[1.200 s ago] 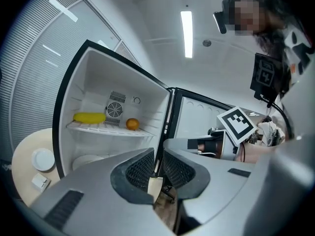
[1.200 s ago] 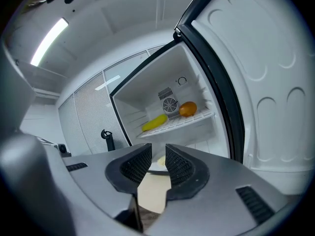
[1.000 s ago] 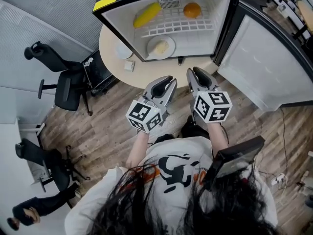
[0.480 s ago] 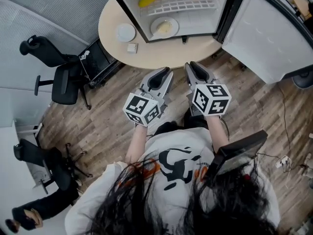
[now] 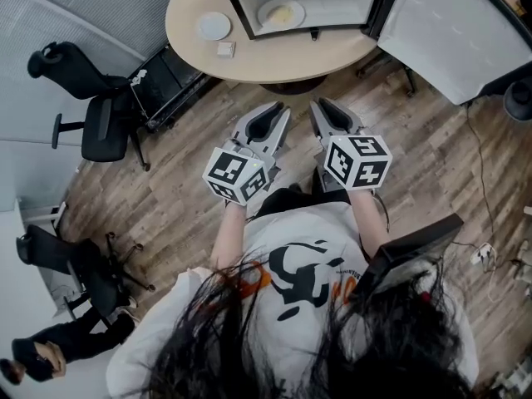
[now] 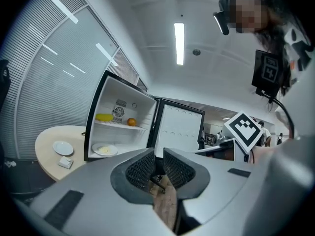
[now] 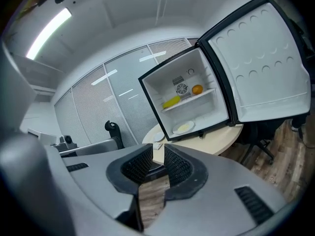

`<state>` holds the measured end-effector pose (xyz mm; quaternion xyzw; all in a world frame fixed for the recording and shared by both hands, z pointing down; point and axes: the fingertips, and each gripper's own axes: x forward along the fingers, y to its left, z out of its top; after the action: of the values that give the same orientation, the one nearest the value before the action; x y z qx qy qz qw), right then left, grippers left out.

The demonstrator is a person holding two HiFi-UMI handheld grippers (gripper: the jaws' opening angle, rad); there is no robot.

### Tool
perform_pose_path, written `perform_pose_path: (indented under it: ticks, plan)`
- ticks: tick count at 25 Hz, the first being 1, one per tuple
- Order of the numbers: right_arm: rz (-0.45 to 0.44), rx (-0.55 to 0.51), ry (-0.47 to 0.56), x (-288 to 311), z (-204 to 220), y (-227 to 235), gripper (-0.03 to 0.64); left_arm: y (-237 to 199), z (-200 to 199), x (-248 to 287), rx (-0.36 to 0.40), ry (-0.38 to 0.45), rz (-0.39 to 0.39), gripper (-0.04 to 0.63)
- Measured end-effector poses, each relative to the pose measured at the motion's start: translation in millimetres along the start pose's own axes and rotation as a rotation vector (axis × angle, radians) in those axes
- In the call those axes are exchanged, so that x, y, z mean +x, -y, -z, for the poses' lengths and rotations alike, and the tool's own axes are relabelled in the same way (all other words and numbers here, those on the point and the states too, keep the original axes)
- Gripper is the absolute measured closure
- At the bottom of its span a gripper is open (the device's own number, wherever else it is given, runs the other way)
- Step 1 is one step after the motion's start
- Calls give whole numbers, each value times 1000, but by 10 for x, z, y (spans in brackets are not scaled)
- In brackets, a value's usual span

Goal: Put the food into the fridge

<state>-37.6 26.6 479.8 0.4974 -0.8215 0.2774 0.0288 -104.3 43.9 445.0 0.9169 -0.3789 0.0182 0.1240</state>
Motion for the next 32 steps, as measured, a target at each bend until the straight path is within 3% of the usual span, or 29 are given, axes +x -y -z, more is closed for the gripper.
perform_pose_path:
  ticks: [11, 19, 32]
  plan:
    - [24, 15, 0, -388, 312, -80, 537, 357, 147, -206, 18, -3, 51, 541]
    - [49, 11, 9, -282, 272, -101, 537, 234, 138, -215, 26, -10, 74, 541]
    - [37, -44, -17, -94, 215, -207, 542, -1, 78, -312, 11, 15, 34, 541]
